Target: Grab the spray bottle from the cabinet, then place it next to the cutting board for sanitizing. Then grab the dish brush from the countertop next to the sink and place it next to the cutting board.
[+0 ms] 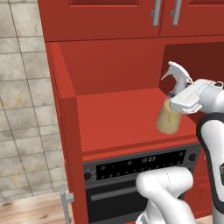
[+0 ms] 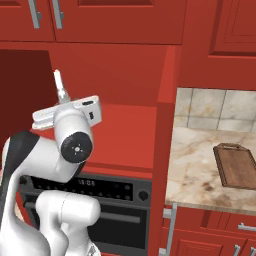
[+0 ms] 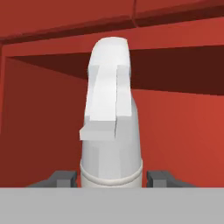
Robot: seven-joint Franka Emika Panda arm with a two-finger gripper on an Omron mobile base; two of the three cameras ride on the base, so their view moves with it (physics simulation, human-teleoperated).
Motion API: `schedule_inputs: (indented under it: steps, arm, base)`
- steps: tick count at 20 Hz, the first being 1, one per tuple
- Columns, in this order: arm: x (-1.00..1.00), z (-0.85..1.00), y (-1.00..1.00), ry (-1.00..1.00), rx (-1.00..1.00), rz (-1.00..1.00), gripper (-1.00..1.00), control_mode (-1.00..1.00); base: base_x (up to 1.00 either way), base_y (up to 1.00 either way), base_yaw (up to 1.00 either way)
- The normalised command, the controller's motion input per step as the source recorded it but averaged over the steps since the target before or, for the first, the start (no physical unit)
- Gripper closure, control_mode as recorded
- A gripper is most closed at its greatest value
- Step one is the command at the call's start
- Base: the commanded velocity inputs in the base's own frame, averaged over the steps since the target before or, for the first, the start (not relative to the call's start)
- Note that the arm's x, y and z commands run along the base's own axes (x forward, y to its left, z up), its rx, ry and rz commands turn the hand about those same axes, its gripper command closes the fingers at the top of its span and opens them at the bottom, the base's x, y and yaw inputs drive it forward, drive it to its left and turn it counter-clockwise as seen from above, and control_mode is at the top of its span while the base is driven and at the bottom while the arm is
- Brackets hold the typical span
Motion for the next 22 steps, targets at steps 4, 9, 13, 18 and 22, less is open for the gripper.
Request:
schedule_inputs:
  steps: [4,9,13,18,22]
  arm:
    - [-0.96,0.38,0.14,0.00,0.00,0.00,1.00,-1.00]
    - [-0.33,0.03,0.11,0.06,-0.05,0.00,1.00,-1.00]
    - [-0.12,-0.03,0.01,0.02,-0.05,0.00,1.00,-1.00]
    - [-0.27,-0.03,0.03,0.00,-0.02,0.00,1.00,-1.00]
    - [-0.43,0.00,0.00,0.00,0.00,0.00,1.00,-1.00]
  base:
    - [0.00,0.00,0.00]
    - [0.00,0.00,0.00]
    - [0.00,0.00,0.00]
    - [0.00,0.00,0.00]
    - [0.00,0.00,0.00]
